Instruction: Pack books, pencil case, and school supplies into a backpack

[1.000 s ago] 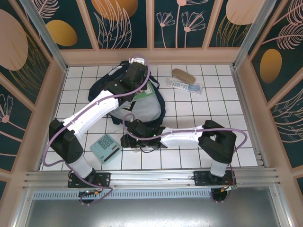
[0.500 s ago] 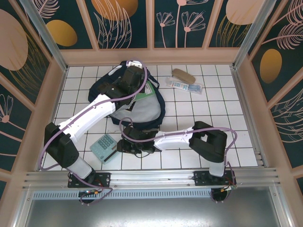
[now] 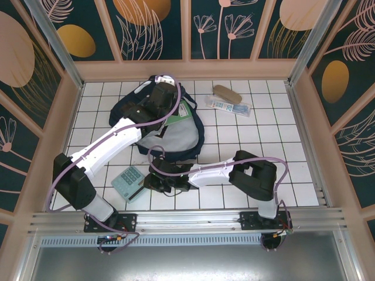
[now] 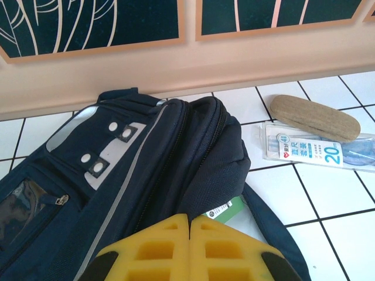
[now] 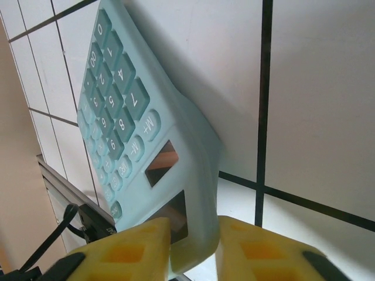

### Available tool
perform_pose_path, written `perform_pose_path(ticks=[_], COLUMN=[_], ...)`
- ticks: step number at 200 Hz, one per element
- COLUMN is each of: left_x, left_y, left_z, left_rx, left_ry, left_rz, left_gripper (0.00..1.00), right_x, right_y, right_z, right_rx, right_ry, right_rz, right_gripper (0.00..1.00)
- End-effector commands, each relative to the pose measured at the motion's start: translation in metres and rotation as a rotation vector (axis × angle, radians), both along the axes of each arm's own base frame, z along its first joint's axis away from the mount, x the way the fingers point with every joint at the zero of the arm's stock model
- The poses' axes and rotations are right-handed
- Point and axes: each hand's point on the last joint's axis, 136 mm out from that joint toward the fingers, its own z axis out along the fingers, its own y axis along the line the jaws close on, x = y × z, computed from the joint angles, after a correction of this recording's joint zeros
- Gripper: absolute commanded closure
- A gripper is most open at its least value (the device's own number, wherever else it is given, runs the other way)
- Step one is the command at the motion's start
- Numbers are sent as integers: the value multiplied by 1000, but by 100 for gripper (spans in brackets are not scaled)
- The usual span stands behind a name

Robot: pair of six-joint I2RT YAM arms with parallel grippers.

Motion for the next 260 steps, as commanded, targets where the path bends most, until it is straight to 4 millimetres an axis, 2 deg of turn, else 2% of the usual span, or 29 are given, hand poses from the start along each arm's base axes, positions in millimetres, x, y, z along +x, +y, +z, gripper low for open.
perform_pose_path(ticks=[1, 47, 84, 142, 161, 200, 260], left_x=[-1, -1, -2, -1, -1, -1, -5], left_y=[10, 11, 13, 13, 12, 13, 27], left_z=[29, 30, 34, 34, 34, 39, 67], left_rx=[-32, -29, -27, -24, -24, -26, -38], left_ry=[-75, -79, -90, -90, -88, -95, -157], left_rz=[23, 29, 33, 33, 32, 34, 76], left_gripper=[100, 100, 100, 100, 100, 100, 100], right_x=[4, 13, 24, 44, 55, 81, 115], right_y=[7, 3, -8, -35, -52, -100, -179], right_z=[11, 22, 42, 87, 97, 114, 130], right_rx=[47, 71, 120, 174, 187, 182, 132], right_ry=[-5, -34, -76, -177, -200, -242, -296], right_rz=[-31, -60, -88, -117, -148, -234, -367], right_gripper=[78, 92, 94, 96, 96, 95, 91])
